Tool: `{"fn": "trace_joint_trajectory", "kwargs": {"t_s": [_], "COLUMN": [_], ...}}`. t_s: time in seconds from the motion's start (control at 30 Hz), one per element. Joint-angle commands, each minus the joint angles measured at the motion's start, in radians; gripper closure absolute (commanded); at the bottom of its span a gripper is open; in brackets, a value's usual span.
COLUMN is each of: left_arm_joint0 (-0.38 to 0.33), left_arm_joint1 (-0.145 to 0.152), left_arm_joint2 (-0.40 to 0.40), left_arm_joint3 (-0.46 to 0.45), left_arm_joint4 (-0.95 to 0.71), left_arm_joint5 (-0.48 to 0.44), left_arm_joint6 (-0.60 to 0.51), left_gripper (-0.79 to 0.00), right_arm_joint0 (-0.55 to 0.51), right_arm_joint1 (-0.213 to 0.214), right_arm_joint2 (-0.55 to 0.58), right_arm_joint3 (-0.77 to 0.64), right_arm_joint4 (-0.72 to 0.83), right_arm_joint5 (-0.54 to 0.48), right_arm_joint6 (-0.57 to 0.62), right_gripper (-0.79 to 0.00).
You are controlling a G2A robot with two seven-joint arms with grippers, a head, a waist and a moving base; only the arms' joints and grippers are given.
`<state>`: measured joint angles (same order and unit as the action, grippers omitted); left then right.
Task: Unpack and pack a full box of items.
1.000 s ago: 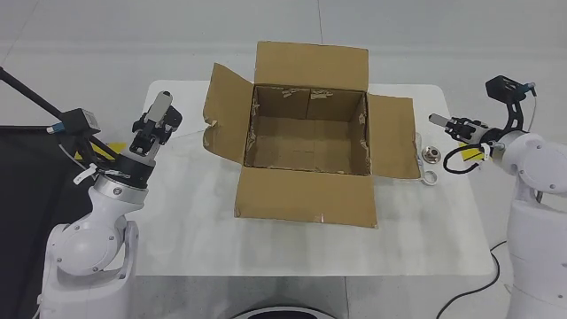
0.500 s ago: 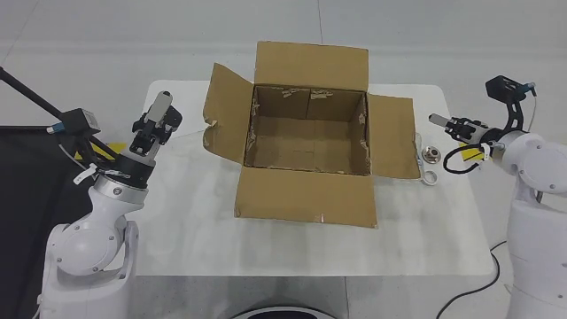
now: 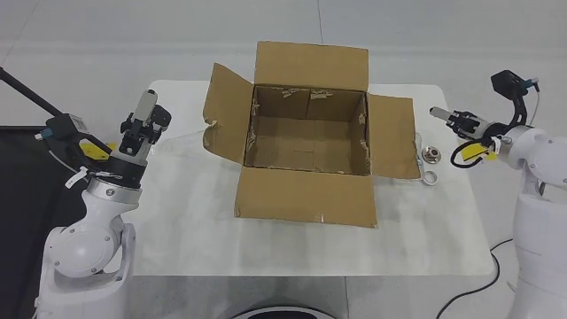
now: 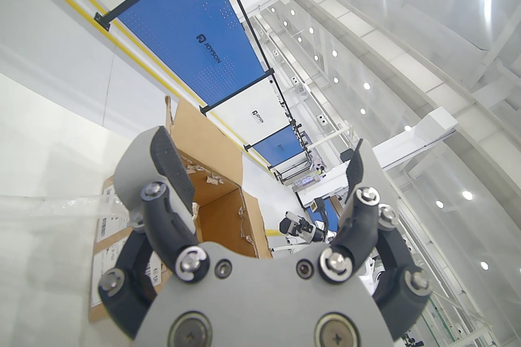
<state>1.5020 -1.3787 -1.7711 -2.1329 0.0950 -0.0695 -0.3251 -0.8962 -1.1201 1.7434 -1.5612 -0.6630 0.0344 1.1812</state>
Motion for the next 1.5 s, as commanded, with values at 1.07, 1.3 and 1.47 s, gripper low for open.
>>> {"fn": "trace_joint_trajectory", "kwargs": {"t_s": [1.07,1.3,1.47], "left_arm_joint0": [0.000,0.000,0.000], "left_arm_joint1": [0.000,0.000,0.000], "left_arm_joint2": [0.000,0.000,0.000], "left_arm_joint3": [0.000,0.000,0.000], "left_arm_joint4": [0.000,0.000,0.000], "left_arm_joint5": [0.000,0.000,0.000], "left_arm_joint6": [0.000,0.000,0.000], "left_gripper": [-0.785,-0.785,-0.785], "right_arm_joint0": [0.087,0.089,0.068], "right_arm_joint1": [0.031,0.034,0.037], "right_arm_joint2": [-0.060,-0.120,-0.157], "right_arm_joint3": [0.235,0.259,0.213], "right_arm_joint4": [0.207,0.265,0.288], "right_arm_joint5": [-0.083,-0.129,-0.139], "right_arm_joint6": [0.084,0.114,0.123], "right_gripper": [-0.785,-0.785,-0.785]}}
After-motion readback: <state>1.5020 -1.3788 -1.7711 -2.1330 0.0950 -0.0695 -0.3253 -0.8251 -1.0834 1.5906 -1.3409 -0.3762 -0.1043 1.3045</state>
